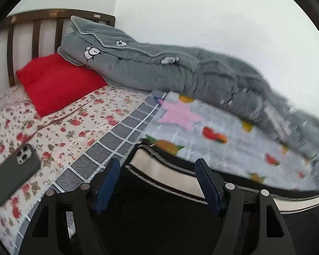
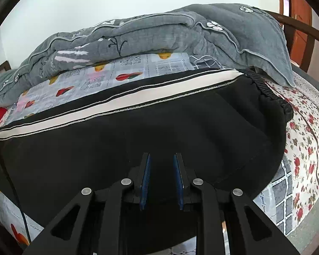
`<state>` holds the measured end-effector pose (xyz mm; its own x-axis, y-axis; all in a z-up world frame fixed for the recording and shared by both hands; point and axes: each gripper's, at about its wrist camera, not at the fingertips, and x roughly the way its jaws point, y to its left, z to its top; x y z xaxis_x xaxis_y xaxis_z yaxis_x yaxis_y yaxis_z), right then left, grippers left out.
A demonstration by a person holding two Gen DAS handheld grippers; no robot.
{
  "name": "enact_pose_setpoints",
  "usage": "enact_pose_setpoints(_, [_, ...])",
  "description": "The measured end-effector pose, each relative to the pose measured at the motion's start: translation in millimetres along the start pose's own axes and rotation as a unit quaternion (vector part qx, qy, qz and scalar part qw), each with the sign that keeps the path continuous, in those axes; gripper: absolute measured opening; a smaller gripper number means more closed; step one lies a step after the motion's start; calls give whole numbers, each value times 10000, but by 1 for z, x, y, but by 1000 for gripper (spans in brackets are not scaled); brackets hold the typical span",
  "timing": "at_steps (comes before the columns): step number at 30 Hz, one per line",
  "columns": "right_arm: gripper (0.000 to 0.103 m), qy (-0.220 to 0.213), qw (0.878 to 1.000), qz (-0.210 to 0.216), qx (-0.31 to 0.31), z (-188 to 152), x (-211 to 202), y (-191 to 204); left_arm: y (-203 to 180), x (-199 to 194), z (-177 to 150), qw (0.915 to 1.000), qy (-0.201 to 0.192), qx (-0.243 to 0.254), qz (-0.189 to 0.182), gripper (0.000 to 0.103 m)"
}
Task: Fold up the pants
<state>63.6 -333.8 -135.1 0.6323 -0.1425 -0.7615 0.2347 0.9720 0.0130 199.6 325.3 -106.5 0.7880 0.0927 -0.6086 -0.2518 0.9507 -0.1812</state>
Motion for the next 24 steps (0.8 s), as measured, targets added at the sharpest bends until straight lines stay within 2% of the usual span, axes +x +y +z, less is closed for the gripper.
enact_pose_setpoints(2, [21, -2, 10000, 11, 5, 1, 2, 3, -4, 14, 2, 9993, 170, 139, 300, 71])
enact_pose_setpoints(5, [22, 6, 10000, 19, -55, 2, 5, 7, -4, 40, 9, 9978, 401, 192, 485, 71])
enact_pose_setpoints(7, [21, 21, 9999, -21, -120, 1, 6, 9, -3, 64, 13, 9947, 638, 212, 780, 69])
enact_pose_setpoints(9, [21, 21, 9999, -61, -138, 1, 7, 6, -4, 89, 13, 9910, 1024, 279, 812, 43])
enact_pose_setpoints(10, [21, 15, 9999, -90, -113, 1, 8, 4, -5, 96, 12, 9893, 1154, 305, 833, 35])
enact_pose_setpoints(11, [21, 21, 9999, -110, -80, 1, 8, 1, -7, 95, 12, 9895, 1066, 346, 909, 25])
enact_pose_setpoints(13, [21, 34, 9999, -148, 20, 0, 8, -10, -8, 68, 16, 9972, 293, 248, 644, 15])
enact_pose_setpoints(14, [21, 26, 9998, -167, 68, -1, 7, -15, -8, 56, 18, 9981, -50, 236, 564, 15])
enact_pose_setpoints(15, [21, 16, 9997, -194, 118, -1, 6, -22, -10, 55, 20, 9970, -72, 281, 723, 15])
enact_pose_setpoints(18, [21, -5, 9993, -282, 235, 0, 4, -40, -9, 88, 14, 9926, 585, 220, 1042, 15])
enact_pose_setpoints(21, [22, -79, 9982, -490, 342, 2, -1, -62, -12, 90, 9, 9900, 630, 283, 1229, 26])
enact_pose_setpoints(22, [22, -121, 9977, -545, 397, 2, -5, -72, -12, 86, 10, 9899, 593, 225, 1271, 38])
enact_pose_setpoints(23, [28, -169, 9971, -592, 453, 4, -9, -81, -11, 81, 10, 9888, 587, 149, 1364, 57])
enact_pose_setpoints(24, [38, -249, 9960, -670, 536, 4, -14, -92, -11, 77, 9, 9879, 578, 81, 1434, 65])
